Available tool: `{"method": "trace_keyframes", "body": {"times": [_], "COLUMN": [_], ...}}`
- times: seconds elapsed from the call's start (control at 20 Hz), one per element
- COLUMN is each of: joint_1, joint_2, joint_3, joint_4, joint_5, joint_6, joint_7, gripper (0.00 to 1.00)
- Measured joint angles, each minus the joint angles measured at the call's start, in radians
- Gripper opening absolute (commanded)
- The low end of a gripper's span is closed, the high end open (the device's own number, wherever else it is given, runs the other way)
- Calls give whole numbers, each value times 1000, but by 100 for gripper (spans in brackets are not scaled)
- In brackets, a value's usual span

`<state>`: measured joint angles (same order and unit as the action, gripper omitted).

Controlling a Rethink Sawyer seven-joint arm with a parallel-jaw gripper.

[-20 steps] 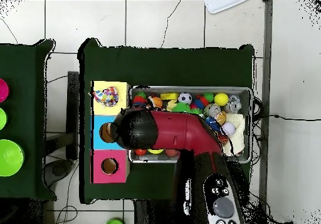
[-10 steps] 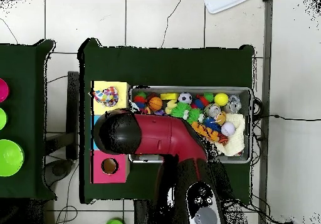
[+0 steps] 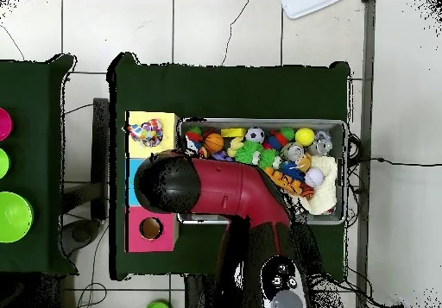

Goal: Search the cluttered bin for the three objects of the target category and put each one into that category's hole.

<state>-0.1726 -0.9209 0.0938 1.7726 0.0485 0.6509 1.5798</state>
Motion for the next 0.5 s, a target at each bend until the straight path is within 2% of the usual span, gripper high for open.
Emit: {"method": "trace_keyframes", "body": {"times": [0.25, 0.4, 0.5], "joint_1": [-21, -81, -150], "joint_2": [0, -1, -2], "joint_3": [-4, 22, 66], "joint_4": [0, 5, 15], "joint_5": [-13, -24, -25], "joint_6": [-1, -29, -81], "joint_7": [0, 0, 0], "gripper": [0, 0, 0]}}
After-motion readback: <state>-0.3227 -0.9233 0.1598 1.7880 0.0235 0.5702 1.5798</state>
